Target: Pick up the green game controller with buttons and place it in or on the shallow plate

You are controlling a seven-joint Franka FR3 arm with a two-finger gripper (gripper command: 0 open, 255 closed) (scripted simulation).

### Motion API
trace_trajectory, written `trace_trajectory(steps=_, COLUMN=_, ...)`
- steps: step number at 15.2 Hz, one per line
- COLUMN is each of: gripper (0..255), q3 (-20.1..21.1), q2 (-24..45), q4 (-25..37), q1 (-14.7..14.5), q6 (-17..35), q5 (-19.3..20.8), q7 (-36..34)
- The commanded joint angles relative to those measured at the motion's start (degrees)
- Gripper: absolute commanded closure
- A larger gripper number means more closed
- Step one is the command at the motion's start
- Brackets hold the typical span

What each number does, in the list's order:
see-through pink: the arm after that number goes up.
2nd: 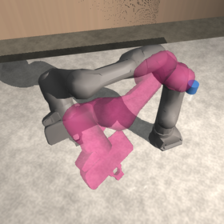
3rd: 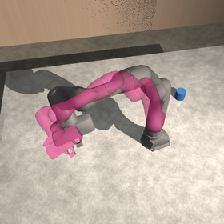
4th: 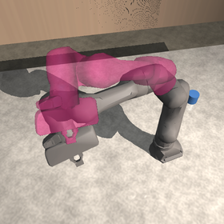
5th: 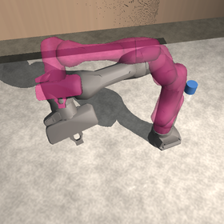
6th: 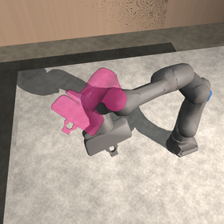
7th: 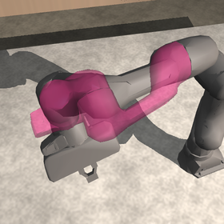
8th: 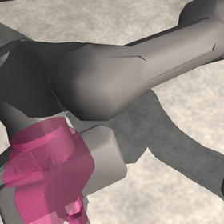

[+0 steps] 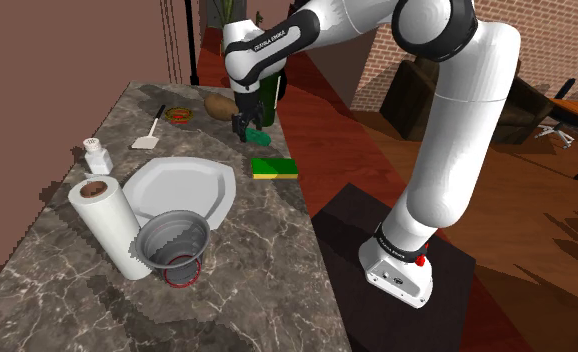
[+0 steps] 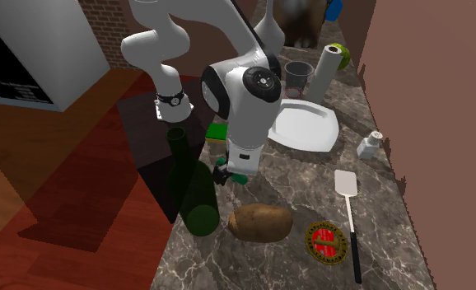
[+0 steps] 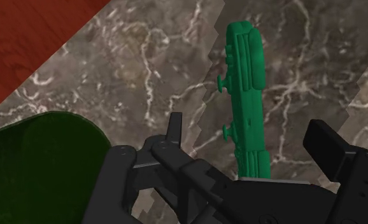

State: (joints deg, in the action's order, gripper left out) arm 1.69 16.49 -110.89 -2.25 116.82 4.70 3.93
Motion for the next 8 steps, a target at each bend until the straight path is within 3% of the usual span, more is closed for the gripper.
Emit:
trace_trajectory(steps=1, gripper=0, q3=0.0, q2=0.0, q4=-0.2, q1=0.0, q6=0.3, q5=0.0, q7=0.0)
trace_trajectory(steps=6, gripper=0, q3=0.0, q2=0.0, q4=-0.2, q1=0.0, q6=0.3, q5=0.0, q7=0.0)
trace_trajectory(steps=7, gripper=255, q3=0.0, q2=0.0, q4=-0.2, q1=0.0, q6=0.3, q5=0.0, q7=0.0)
trace_trajectory(steps=8, gripper=255, q3=0.0, q2=0.0, q4=-0.2, q1=0.0, q6=0.3, q5=0.0, q7=0.0)
